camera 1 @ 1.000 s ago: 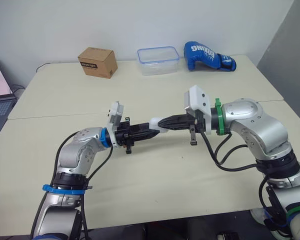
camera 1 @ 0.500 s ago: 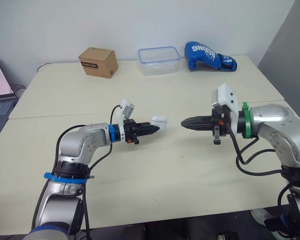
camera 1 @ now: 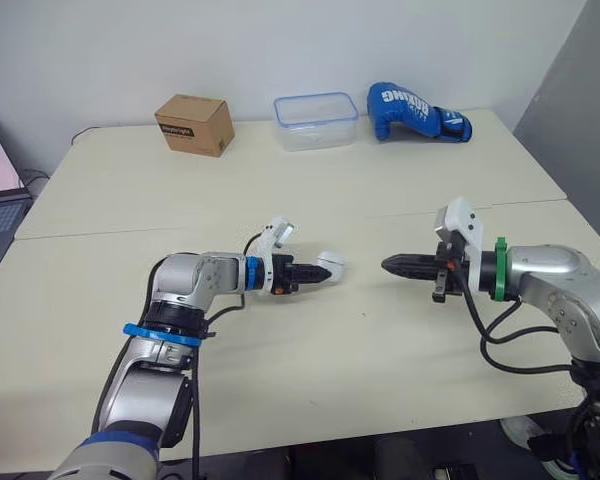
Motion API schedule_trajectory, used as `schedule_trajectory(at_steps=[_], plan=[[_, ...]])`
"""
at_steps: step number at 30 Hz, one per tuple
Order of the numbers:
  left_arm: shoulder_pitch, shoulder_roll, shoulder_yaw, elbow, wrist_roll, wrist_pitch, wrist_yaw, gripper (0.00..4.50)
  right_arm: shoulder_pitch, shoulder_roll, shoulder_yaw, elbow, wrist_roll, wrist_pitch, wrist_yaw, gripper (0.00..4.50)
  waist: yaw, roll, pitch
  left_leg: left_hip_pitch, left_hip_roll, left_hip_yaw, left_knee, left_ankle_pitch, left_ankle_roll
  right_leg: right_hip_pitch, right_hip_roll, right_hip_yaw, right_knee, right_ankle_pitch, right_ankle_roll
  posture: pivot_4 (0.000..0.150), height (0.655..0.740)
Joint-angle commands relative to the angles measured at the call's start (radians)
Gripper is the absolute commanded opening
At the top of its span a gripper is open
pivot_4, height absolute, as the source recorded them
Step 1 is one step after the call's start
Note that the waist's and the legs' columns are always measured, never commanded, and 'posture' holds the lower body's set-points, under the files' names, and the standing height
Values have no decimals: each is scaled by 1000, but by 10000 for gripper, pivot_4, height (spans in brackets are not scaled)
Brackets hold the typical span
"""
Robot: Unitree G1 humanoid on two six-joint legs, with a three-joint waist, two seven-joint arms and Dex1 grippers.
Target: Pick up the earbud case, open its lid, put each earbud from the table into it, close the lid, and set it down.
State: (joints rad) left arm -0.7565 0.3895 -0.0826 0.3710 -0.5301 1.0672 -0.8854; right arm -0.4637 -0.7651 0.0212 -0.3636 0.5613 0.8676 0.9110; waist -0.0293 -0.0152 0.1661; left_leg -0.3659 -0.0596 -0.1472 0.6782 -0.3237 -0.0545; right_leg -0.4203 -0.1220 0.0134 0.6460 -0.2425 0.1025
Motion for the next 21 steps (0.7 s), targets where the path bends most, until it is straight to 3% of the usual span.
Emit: schedule_trajectory(at_steps=[1,11,21], plan=[[-33,-2,2,19,14,-20,-9,8063,-2,-13,-17,-30,0,-6,-14,373,0,0,0,0,0,0,0,0,0,0,0,0,0,0,0,1500,7307],[-40,-8,-27,62,78,-76,-11,8063,-8,-22,-8,-27,1,-14,-12,373,0,0,0,0,0,0,0,0,0,0,0,0,0,0,0,1500,7307],[-32,13,-34,63,112,-82,-9,37985,-12,-27,8,-23,-4,-30,-3,0,0,0,0,1,0,0,1,0,0,1,0,0,1,0,0,1500,7307]])
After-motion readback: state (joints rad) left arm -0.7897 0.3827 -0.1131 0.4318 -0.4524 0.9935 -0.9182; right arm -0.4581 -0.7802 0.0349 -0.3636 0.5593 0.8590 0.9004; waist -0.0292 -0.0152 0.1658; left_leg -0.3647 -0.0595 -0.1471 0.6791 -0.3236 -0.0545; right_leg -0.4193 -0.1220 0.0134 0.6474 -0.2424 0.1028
